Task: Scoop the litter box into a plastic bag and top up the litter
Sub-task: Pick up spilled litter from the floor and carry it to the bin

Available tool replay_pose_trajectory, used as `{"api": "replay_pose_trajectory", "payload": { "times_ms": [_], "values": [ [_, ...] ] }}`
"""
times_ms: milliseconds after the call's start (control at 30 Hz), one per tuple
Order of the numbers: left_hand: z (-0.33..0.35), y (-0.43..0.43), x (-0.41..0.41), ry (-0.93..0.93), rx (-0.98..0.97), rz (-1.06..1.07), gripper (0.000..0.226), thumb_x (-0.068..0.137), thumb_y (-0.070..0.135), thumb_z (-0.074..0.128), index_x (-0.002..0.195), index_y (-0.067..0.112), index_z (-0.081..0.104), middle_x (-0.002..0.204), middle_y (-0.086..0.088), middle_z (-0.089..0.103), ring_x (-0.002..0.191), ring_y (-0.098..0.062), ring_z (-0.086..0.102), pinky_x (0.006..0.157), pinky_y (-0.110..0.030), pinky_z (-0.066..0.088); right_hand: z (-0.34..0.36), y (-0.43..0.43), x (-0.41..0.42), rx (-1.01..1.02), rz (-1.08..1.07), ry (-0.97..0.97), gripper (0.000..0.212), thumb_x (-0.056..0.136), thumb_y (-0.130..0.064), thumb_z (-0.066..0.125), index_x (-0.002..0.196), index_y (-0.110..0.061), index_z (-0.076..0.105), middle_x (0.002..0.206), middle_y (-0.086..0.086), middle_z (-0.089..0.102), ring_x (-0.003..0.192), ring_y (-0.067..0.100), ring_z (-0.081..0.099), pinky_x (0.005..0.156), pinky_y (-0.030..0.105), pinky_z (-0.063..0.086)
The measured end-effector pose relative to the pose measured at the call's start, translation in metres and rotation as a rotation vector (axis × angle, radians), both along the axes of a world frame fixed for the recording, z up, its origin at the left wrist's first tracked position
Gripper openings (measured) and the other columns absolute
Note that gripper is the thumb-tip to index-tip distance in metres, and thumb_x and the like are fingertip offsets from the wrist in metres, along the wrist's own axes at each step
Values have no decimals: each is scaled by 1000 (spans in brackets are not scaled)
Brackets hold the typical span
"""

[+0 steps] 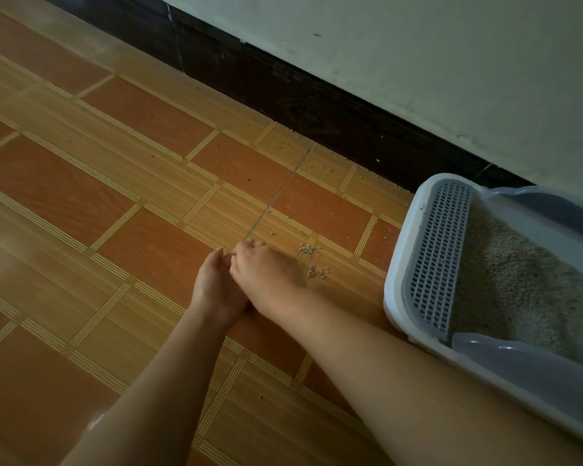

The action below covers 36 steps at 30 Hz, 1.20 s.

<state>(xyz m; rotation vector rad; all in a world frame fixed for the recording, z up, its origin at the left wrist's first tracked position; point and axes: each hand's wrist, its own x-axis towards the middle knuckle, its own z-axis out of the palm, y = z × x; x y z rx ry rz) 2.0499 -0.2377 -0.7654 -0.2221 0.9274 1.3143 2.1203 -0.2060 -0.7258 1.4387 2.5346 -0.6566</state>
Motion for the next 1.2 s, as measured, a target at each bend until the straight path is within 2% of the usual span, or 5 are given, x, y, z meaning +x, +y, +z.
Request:
{"api": "replay_pose_trajectory", "payload": {
  "times_ms": [300,467,767,933,1200],
  "values": [
    [-6,0,-6,-145,63,40,51,102,31,20,110,0,60,112,-17,65,103,-25,62,83,-38,49,-1,-4,6,119,171,66,26,101,-19,34,119,-6,49,117,12,59,97,31,60,64,34,41],
    [-8,1,-19,-102,84,103,51,102,27,22,102,-5,63,97,-20,71,83,-27,72,75,-35,59,3,18,29,208,-12,214,29,102,-25,32,107,-7,53,98,6,59,80,20,56,59,26,37],
    [-9,-1,-24,-102,89,186,45,103,25,24,104,0,61,93,-14,73,81,-23,73,65,-27,60,-32,51,75,184,-362,-105,44,100,-38,29,121,-2,44,98,10,60,71,18,53,46,22,34],
    [-10,4,-20,-77,98,190,46,103,24,22,104,-2,59,92,-17,73,80,-26,73,73,-32,59,-37,46,64,247,-144,-308,41,100,-37,29,124,-5,38,114,13,57,93,28,63,55,30,40],
    [-10,0,-21,-49,111,115,44,103,24,21,107,1,59,94,-15,73,83,-23,73,69,-29,60,-39,23,77,276,108,-290,23,100,-18,37,120,-6,38,109,11,58,84,22,62,55,26,39]
  ]
}}
